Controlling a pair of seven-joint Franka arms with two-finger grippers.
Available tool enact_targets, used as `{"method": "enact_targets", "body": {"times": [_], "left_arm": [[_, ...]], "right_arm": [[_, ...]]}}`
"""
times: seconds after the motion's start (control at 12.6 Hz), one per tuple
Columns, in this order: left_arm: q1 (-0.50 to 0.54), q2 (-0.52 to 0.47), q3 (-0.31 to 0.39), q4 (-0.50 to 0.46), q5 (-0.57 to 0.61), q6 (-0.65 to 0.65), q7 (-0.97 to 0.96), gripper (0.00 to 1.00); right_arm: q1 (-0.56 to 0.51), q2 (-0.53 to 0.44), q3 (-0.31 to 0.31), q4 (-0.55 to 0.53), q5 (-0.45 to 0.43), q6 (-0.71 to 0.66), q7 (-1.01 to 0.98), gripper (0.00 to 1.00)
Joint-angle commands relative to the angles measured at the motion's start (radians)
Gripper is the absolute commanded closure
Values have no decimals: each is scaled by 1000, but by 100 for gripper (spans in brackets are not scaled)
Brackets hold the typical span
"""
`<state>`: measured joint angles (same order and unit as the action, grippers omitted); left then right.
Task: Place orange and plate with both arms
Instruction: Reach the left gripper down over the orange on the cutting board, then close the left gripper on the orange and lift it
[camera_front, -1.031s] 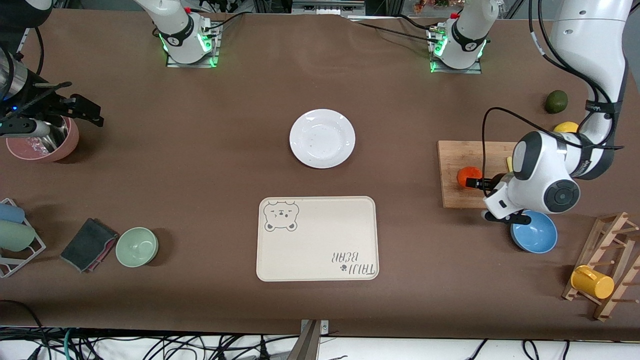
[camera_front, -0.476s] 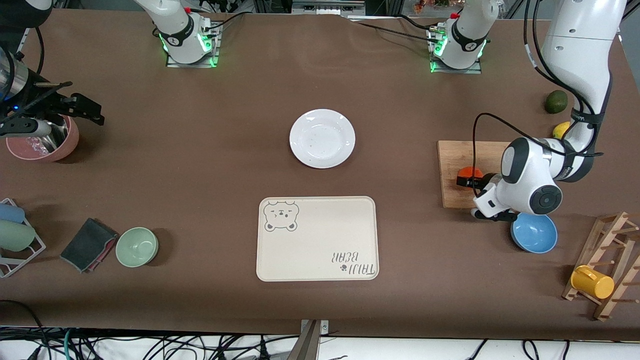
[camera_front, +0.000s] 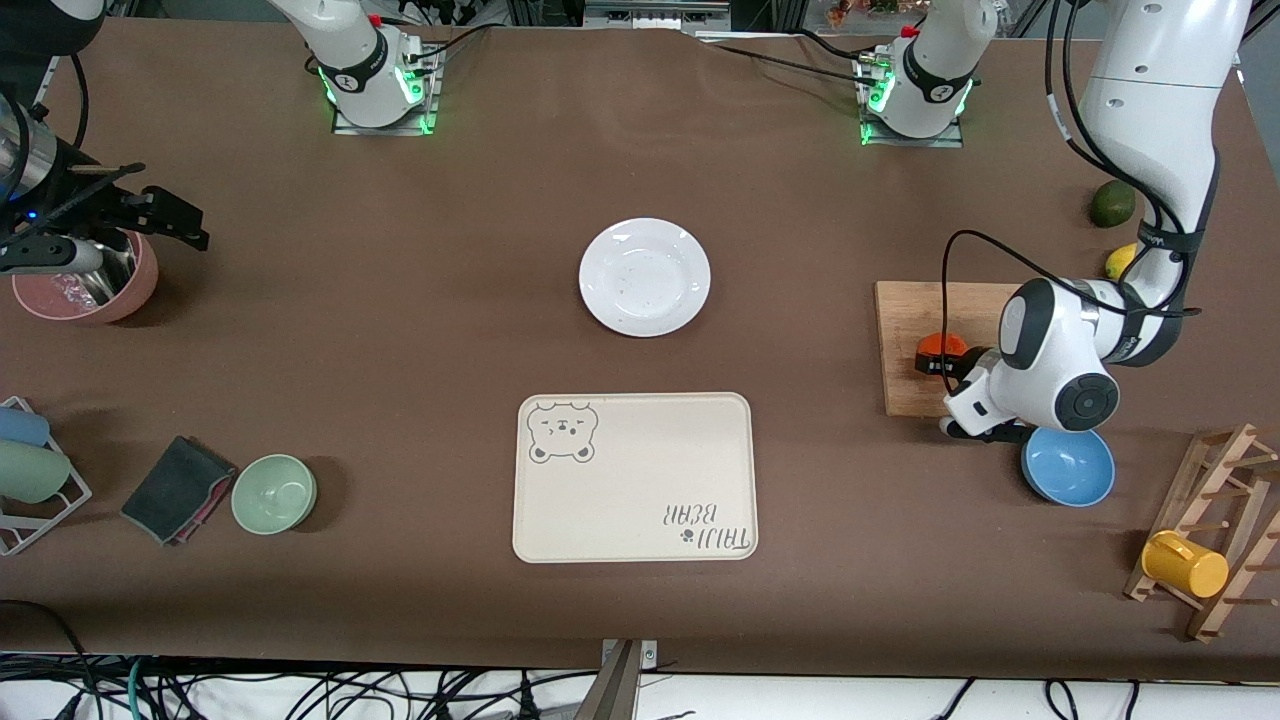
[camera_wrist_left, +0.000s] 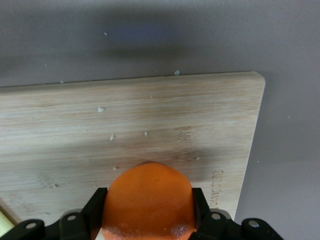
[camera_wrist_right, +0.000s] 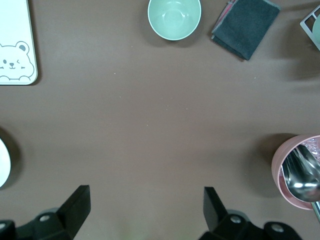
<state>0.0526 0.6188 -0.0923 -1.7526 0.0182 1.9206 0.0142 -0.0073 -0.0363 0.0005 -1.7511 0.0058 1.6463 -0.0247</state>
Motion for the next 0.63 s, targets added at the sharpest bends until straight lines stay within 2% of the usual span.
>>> {"method": "enact_targets", "body": {"times": [0.0,0.08,0.24,0.56], "left_arm": [[3,-7,-1,7,-20,-3,-7,96],[4,-14,-1,15,-23,-11,-32,100],[-25,-43,-20,19,-43,-73,-141,100],[-31,-48,-171,19,-130,-97,-305,100]], "right_arm": [[6,-7,-7,2,11,-11,-14,0],[6,-7,-7,2,11,-11,-12,0],[6,-7,-7,2,11,-11,-15,0],[6,-7,-7,2,11,-11,-14,0]]}}
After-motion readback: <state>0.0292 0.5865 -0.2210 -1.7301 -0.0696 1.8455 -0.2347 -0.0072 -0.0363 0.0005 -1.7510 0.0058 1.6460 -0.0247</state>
